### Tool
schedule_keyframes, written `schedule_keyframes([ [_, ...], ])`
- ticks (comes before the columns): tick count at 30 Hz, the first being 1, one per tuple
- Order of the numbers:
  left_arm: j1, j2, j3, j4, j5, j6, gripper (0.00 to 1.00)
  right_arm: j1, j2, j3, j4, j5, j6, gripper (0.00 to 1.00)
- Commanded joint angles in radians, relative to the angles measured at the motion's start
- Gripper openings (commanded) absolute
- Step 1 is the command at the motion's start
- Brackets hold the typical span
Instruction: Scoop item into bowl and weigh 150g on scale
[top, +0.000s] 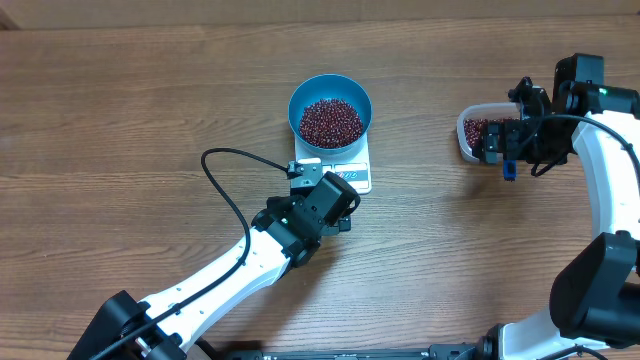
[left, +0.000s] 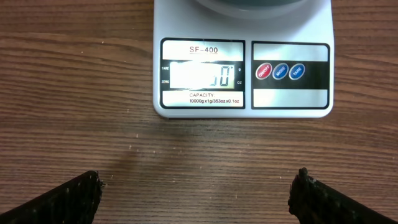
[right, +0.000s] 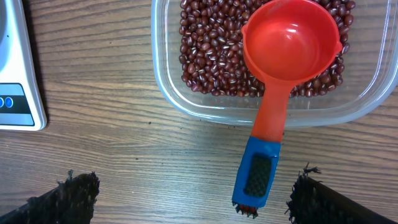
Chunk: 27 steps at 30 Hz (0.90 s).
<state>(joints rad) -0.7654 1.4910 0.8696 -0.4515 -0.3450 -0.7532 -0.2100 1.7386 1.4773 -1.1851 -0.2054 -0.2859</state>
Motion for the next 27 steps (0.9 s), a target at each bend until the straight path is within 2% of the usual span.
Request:
schedule_keyframes([
  [1,0.005,0.006,-0.011,0.003,-0.02,-0.002,1.0,-0.006,-0.018,0.016,0.005,-0.009,-0.004,1.0],
  [27,0.006,0.006,-0.011,0.012,-0.021,-0.006,0.99,-0.006,-0.018,0.016,0.005,-0.009,-0.004,1.0],
])
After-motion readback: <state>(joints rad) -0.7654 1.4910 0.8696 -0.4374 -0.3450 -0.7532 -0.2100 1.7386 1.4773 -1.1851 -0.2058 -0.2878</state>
